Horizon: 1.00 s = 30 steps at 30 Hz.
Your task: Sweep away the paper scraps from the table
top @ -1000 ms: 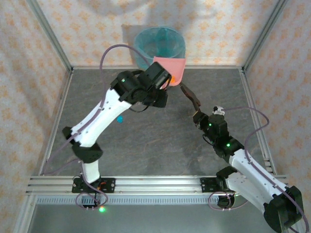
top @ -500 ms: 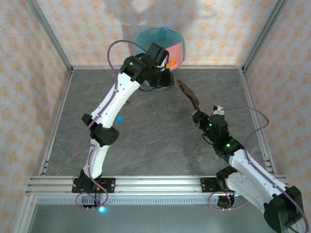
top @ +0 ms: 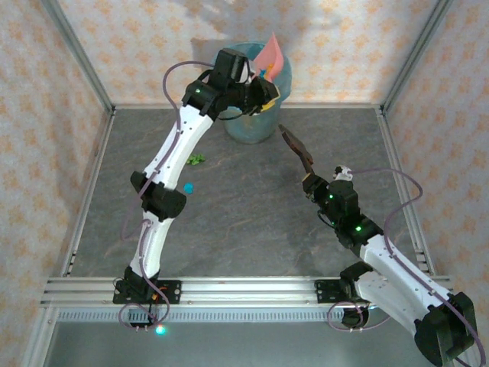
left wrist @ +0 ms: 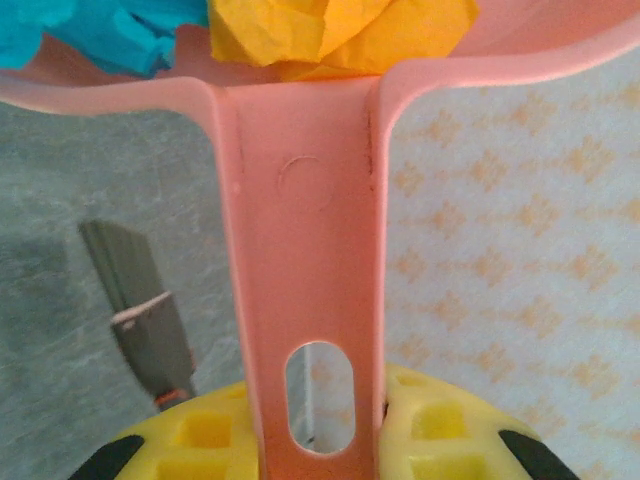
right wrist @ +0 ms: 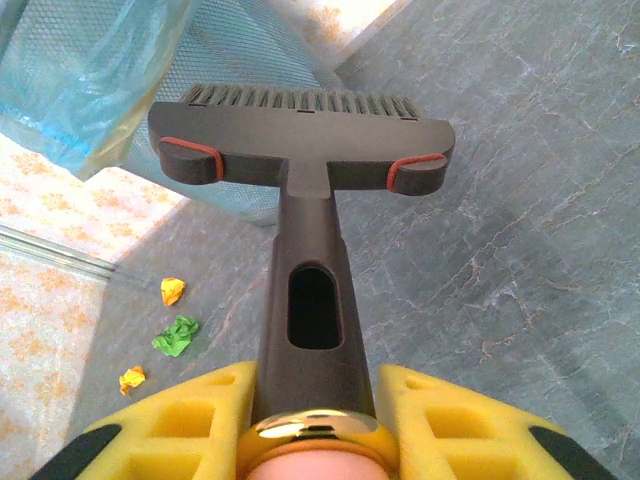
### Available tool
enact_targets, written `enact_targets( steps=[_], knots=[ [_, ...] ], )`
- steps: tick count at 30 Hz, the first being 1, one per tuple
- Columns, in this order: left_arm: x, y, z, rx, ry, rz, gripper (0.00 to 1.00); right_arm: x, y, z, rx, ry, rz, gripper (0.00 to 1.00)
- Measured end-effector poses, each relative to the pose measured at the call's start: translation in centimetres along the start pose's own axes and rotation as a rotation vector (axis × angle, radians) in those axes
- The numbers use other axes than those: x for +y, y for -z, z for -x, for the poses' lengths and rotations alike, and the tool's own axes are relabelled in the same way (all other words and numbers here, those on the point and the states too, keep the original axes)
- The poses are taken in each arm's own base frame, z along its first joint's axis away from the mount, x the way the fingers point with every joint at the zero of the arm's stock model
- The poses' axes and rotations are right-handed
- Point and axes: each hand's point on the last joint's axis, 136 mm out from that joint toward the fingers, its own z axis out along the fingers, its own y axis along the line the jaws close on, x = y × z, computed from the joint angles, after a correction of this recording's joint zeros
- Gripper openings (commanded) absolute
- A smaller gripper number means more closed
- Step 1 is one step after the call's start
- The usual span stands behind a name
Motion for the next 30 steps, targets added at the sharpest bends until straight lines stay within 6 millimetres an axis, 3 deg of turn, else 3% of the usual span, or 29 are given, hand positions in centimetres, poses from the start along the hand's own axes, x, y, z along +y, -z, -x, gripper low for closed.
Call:
enact_targets(
  steps=[8, 19, 30],
  knots=[
    [0.9, -2.5, 3.8, -0.039, 0.181, -0.09, 0.0, -0.1, -0.2, -0.1, 0.003, 0.001, -0.004, 0.0],
    [-3.3, -1.9, 7.1, -0.102, 0.369, -0.314, 0.0, -0.1, -0.2, -0.1, 0.004, 0.001, -0.004, 0.0],
    [-4.3, -2.6, 8.8, -0.134, 0.478, -0.43, 0.0, -0.1, -0.3, -0.1, 0.004, -0.002, -0.006, 0.0]
  ],
)
